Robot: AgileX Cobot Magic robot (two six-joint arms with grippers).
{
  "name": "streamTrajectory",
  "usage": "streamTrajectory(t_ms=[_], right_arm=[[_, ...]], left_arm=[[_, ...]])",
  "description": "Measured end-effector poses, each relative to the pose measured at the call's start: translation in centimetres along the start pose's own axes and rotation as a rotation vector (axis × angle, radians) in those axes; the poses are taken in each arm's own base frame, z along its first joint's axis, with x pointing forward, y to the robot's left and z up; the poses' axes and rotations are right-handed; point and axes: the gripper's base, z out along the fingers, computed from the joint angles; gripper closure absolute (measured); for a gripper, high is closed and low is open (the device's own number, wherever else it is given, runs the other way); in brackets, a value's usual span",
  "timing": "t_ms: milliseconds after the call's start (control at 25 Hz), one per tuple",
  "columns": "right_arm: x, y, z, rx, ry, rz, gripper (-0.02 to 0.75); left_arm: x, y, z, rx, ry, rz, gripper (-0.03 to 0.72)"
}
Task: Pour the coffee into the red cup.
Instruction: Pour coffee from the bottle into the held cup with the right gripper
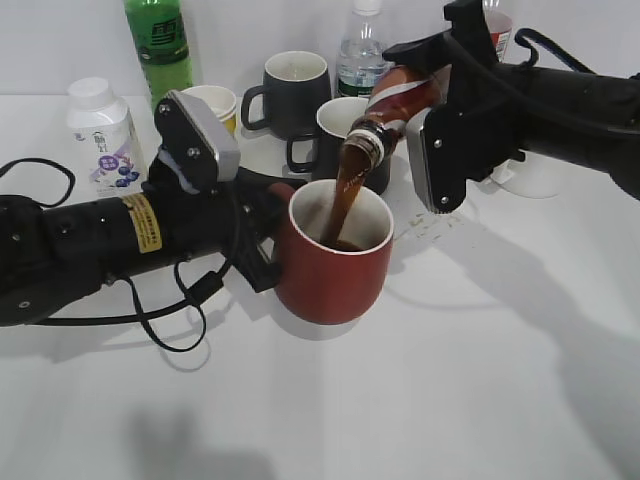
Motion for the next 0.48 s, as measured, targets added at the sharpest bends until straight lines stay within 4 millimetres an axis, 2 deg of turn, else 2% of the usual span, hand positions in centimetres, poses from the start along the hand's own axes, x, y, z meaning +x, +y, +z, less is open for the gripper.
streamTrajectory(t_ms=[480], right_arm=[[-0.12, -0.48, -0.01, 0.053, -0.012, -0.078, 0.227]], left_arm=[[-0.01, 0.01, 0.0, -0.001, -0.001, -0.001, 0.62]])
